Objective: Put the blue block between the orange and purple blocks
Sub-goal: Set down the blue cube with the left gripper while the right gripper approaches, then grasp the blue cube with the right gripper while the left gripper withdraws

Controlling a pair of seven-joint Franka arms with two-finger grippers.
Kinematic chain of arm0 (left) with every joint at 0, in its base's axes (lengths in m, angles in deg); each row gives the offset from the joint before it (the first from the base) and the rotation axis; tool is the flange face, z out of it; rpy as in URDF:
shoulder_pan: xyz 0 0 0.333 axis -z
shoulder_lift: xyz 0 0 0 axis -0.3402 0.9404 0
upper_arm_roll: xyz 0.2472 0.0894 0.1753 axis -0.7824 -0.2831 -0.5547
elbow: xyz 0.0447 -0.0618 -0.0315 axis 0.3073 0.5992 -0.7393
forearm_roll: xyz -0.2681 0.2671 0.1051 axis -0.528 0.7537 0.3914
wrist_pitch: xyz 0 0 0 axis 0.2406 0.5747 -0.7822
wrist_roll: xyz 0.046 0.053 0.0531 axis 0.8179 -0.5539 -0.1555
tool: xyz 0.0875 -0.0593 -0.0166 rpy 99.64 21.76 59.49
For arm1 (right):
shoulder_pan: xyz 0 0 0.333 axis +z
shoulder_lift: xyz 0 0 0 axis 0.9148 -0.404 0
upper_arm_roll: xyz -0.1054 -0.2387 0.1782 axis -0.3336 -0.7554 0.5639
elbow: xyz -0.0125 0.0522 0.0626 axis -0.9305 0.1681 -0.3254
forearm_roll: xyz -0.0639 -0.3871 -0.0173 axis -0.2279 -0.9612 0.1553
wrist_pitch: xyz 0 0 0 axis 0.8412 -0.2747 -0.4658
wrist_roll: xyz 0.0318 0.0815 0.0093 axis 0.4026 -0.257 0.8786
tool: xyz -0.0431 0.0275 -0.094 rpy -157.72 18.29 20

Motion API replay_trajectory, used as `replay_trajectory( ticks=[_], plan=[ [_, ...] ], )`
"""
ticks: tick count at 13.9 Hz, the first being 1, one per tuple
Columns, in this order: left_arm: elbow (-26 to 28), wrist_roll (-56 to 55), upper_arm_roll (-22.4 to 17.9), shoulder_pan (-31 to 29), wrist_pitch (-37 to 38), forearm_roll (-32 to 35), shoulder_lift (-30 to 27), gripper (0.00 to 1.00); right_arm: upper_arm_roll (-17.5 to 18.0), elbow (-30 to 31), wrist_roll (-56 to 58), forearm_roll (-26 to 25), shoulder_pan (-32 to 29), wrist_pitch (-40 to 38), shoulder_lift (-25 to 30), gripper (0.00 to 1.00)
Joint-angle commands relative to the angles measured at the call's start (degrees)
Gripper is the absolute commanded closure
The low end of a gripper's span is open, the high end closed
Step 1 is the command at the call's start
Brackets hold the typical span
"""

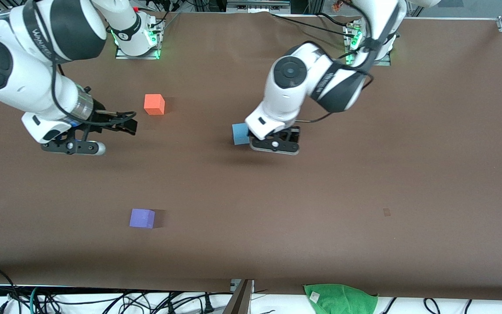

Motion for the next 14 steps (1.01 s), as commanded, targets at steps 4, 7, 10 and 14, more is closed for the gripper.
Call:
replay_trajectory(
  ticks=[4, 7, 10, 14],
  plan=[
    [0.5, 21.2, 0.0, -11.8, 11.3, -0.7, -5.5, 0.0, -0.2, -0.1, -13.6, 0.6, 8.2, 4.5, -2.4, 0.0],
    [0.5, 22.9, 0.1, -21.8, 13.8, -0.9, -9.8, 0.0, -0.2, -0.1, -18.4, 1.0, 12.6, 8.7, -5.1, 0.0],
    [0.5, 22.4, 0.0, -29.9, 16.8, -0.9, -13.6, 0.0, -0.2, -0.1, -21.2, 1.4, 18.0, 13.9, -9.7, 0.0],
    [0.0, 22.6, 0.1, -36.3, 18.1, -1.7, -17.5, 0.0, -0.2, -0.2, -25.0, 1.5, 21.2, 20.3, -14.6, 0.0]
  ],
)
